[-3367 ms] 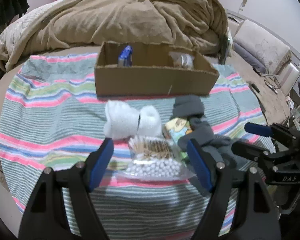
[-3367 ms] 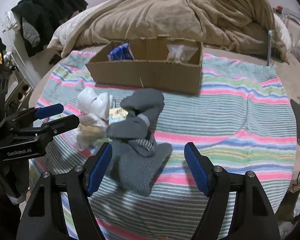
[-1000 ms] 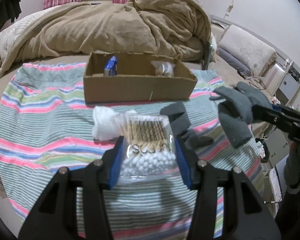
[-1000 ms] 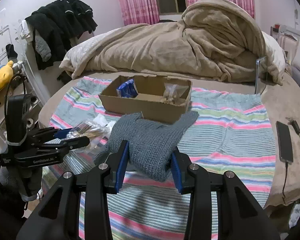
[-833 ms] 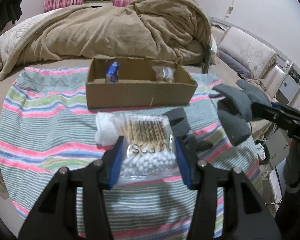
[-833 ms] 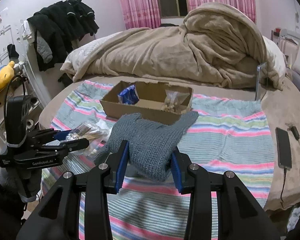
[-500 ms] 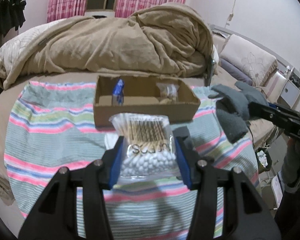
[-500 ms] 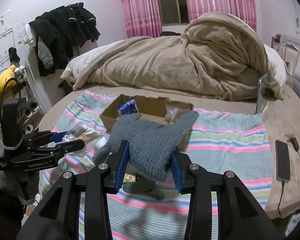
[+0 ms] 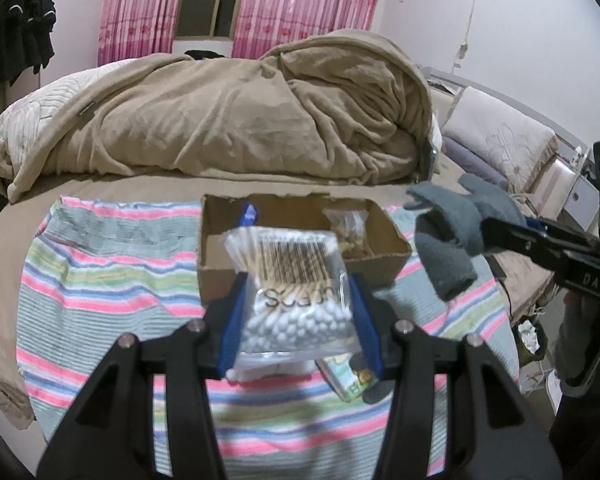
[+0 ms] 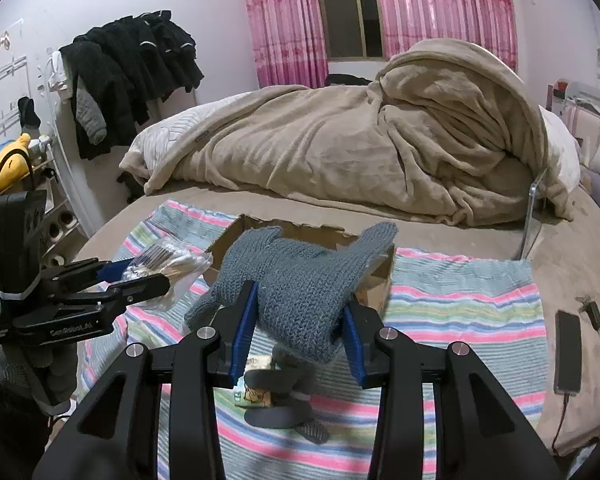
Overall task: Organize objects
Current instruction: 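Carry the swab bag with the left tool while the right carries the knit glove to the box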
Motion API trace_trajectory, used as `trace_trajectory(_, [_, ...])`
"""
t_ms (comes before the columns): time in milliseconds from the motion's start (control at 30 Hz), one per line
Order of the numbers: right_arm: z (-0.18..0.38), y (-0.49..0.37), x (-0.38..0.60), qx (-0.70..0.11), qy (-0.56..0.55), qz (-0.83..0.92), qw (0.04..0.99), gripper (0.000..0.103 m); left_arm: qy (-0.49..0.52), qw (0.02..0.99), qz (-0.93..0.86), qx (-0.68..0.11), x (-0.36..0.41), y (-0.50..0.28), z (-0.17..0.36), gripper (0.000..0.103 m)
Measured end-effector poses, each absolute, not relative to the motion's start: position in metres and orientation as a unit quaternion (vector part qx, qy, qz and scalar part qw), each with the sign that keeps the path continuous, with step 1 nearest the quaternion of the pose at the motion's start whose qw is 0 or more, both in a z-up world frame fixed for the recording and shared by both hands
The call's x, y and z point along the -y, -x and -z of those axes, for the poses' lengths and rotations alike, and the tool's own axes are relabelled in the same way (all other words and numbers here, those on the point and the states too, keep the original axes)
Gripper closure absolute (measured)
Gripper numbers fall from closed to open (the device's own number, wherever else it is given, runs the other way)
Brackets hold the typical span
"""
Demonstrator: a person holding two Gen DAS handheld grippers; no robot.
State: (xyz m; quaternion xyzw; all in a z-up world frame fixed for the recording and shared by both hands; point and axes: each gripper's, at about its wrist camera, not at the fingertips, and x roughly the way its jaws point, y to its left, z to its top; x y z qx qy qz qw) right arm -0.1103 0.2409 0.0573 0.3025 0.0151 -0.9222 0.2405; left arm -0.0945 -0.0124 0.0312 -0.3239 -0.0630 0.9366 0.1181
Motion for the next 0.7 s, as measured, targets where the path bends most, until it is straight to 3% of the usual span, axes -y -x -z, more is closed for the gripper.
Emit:
trace_trajectory(367, [-0.062, 0.140, -0.230, -0.021, -0.294, 0.923, 0.246, 0.062, 0.308, 0.113, -0.943, 0.057, 0.014, 0.122, -0.041, 0.057])
trace_trajectory(700, [-0.044, 0.156, -0.230, -0.015, -0.315, 0.917, 0.246, 0.062, 0.370, 0.109, -0.920, 0.065, 0.016, 0.134, -0.001, 0.055])
